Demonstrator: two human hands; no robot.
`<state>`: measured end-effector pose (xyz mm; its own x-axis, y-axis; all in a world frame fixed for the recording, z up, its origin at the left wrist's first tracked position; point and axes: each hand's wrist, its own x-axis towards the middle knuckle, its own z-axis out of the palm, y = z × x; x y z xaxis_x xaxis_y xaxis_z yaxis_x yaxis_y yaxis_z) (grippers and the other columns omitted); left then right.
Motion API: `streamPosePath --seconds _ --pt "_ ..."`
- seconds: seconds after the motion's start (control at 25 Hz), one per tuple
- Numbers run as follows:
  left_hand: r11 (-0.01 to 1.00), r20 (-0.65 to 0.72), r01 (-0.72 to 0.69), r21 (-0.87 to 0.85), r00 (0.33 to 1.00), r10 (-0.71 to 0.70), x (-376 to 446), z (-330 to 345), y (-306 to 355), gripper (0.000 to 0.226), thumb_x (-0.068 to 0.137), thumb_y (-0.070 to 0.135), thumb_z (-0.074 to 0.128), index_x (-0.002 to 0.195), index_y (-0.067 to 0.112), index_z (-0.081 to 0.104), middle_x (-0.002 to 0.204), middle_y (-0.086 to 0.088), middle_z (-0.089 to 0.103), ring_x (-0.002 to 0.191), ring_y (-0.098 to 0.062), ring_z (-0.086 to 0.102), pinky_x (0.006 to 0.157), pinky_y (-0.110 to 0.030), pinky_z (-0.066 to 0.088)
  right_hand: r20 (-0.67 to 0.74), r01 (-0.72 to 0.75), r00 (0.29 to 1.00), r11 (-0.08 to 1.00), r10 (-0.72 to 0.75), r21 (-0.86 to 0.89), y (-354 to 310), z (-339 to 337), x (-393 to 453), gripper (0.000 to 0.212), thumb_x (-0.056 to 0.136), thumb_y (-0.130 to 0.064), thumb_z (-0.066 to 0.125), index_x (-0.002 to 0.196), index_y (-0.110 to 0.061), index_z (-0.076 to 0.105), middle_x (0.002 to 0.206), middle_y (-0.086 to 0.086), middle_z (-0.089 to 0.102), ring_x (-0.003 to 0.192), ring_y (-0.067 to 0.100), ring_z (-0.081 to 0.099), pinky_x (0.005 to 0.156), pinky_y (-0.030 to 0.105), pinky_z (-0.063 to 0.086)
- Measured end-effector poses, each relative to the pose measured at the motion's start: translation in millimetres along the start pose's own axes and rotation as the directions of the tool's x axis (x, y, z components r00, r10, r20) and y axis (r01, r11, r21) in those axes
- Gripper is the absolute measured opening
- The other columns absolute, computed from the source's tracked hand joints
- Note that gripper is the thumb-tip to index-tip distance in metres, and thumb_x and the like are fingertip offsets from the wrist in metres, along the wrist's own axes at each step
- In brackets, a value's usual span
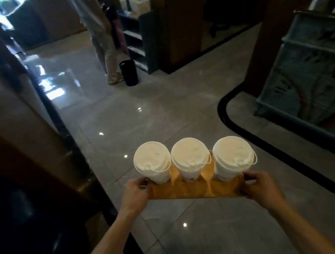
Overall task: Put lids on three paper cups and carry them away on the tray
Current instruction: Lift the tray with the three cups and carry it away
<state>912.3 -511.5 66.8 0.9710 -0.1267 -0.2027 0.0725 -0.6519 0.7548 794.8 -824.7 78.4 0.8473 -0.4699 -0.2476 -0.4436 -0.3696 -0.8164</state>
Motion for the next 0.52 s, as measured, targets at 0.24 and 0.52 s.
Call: streamPosePath --seconds 0.24,0.52 --pt "0.981 0.207 -0.167 0.094 0.968 0.145 65.0 26.1 39.0 0.027 0.089 0.008 0.064 0.111 0.019 0.076 0.101 0.001 0.076 0.079 -0.003 0.064 0.070 -0.014 0.048 -0.182 -0.151 0.968 0.982 0.170 0.115 7.9 -20.4 -7.8 0.043 0.081 0.007 0.066 0.079 -0.036 0.069 0.085 -0.001 0.072 0.071 0.019 0.072 0.050 0.020 0.053" --pt "0.932 0.410 -0.351 0.091 0.866 0.286 99.5 81.5 99.1 0.031 0.088 0.005 0.063 0.100 0.031 0.076 0.082 0.012 0.071 0.072 0.001 0.064 0.058 -0.012 0.045 -0.316 -0.289 0.883 0.932 0.347 0.216 39.1 -62.1 -18.4 0.045 0.073 0.012 0.071 0.076 -0.033 0.071 0.082 0.001 0.074 0.071 0.028 0.071 0.062 0.038 0.058"
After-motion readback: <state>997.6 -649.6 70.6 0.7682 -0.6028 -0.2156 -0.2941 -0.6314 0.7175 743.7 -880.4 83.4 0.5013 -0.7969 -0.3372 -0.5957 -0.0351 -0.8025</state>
